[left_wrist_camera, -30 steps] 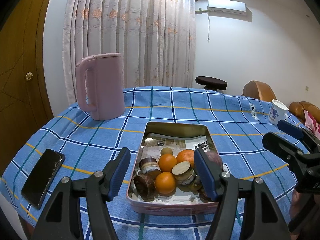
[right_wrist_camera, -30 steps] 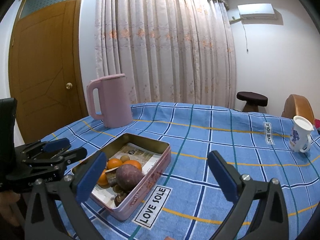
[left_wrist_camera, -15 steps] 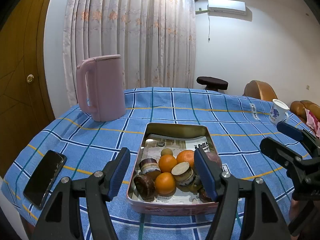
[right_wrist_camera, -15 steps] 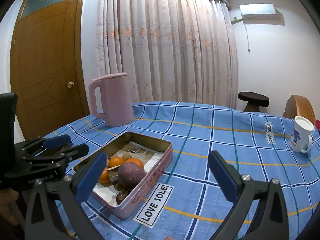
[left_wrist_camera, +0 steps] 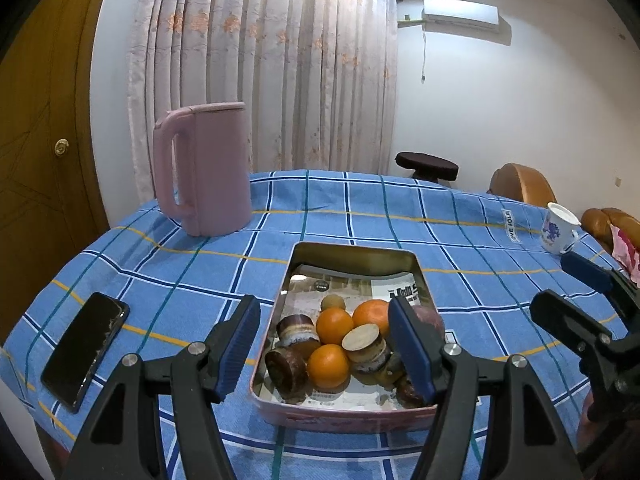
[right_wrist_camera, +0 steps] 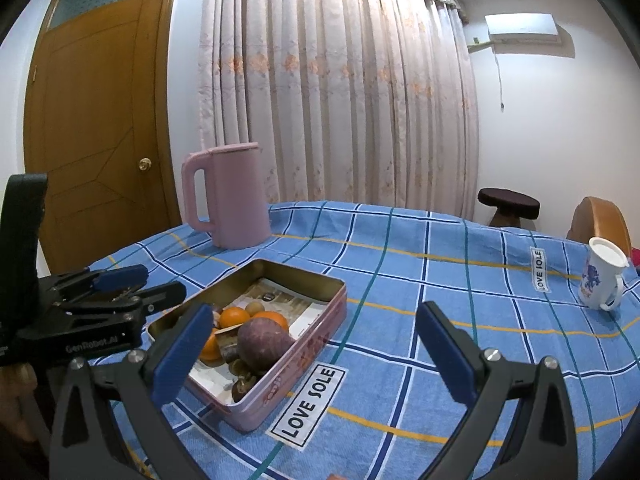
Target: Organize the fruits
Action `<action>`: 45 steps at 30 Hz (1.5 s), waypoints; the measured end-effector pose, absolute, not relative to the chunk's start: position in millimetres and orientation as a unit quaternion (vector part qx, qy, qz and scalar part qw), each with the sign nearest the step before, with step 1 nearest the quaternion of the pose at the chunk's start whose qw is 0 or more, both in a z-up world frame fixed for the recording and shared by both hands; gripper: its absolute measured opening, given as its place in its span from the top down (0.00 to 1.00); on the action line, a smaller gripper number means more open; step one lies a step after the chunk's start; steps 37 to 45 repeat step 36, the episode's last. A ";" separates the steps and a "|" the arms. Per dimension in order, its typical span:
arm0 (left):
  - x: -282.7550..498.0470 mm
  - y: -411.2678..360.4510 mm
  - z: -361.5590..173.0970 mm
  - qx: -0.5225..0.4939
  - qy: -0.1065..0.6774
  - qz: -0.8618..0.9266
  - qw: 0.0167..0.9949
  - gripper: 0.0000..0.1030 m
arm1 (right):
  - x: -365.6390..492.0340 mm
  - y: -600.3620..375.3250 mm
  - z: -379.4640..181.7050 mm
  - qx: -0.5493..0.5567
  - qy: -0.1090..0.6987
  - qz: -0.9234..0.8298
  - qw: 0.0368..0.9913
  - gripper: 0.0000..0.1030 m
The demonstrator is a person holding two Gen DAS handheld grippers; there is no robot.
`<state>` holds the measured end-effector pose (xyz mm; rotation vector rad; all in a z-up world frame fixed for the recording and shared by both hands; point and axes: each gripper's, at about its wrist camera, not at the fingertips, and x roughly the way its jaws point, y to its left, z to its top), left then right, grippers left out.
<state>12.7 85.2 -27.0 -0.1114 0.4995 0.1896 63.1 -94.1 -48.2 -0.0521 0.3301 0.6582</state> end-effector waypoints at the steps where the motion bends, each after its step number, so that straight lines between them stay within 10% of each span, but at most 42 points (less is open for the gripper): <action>1: 12.6 85.1 -26.1 -0.055 0.246 0.095 0.963 0.34 | 63.4 -94.9 -48.0 -0.025 0.161 0.320 0.933 0.00; 20: 10.7 72.5 -9.6 -0.050 0.228 0.095 0.968 0.08 | 63.3 -113.4 -46.0 -0.012 0.155 0.308 0.938 0.00; 45: 13.4 64.3 -13.6 -0.047 0.223 0.085 0.970 0.07 | 66.4 -120.1 -55.2 -0.013 0.168 0.306 0.937 0.00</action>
